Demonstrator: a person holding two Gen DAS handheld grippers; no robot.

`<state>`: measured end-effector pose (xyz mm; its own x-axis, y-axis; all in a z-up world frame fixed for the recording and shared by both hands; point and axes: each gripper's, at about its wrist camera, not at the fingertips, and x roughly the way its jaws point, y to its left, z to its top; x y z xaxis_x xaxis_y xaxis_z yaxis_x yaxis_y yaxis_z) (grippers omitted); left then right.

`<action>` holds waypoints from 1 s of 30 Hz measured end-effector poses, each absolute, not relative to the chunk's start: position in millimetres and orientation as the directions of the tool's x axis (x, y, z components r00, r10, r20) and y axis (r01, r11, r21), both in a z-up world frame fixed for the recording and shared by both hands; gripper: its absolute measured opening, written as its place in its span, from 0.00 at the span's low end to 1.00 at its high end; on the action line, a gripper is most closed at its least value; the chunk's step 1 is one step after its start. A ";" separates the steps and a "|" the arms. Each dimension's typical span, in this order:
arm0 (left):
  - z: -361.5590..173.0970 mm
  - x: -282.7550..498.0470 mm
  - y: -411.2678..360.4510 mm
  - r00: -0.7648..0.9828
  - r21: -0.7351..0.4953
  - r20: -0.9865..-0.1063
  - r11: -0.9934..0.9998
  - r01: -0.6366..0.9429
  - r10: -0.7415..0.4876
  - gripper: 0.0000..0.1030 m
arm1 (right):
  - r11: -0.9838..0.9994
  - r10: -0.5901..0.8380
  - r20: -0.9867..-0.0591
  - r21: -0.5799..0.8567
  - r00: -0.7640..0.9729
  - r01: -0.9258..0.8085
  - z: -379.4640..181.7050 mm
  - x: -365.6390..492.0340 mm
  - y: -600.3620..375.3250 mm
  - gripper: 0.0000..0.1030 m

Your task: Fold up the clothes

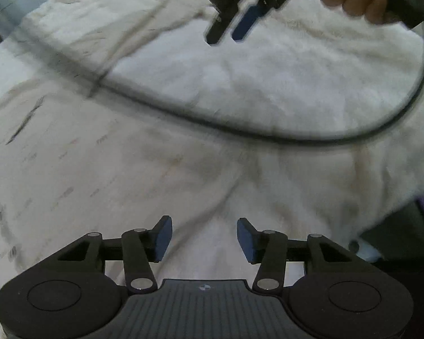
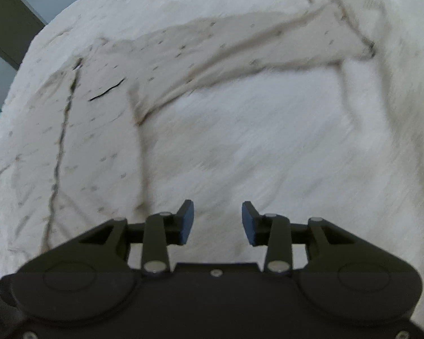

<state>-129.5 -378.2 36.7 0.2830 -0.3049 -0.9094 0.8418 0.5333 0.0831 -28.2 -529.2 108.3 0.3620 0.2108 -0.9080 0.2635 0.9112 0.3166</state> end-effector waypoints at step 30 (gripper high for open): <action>-21.2 -144.4 -77.7 0.511 0.480 -0.858 0.277 0.833 -0.049 0.00 | 0.442 0.426 -0.836 0.527 0.346 0.726 -10.3 -70.2 -285.2 0.02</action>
<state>-144.4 -77.7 -21.2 0.5108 -0.0491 -0.8583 0.8327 0.2767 0.4797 -70.2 -285.2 -10.3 0.3463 0.4264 -0.8356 0.7259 0.4425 0.5266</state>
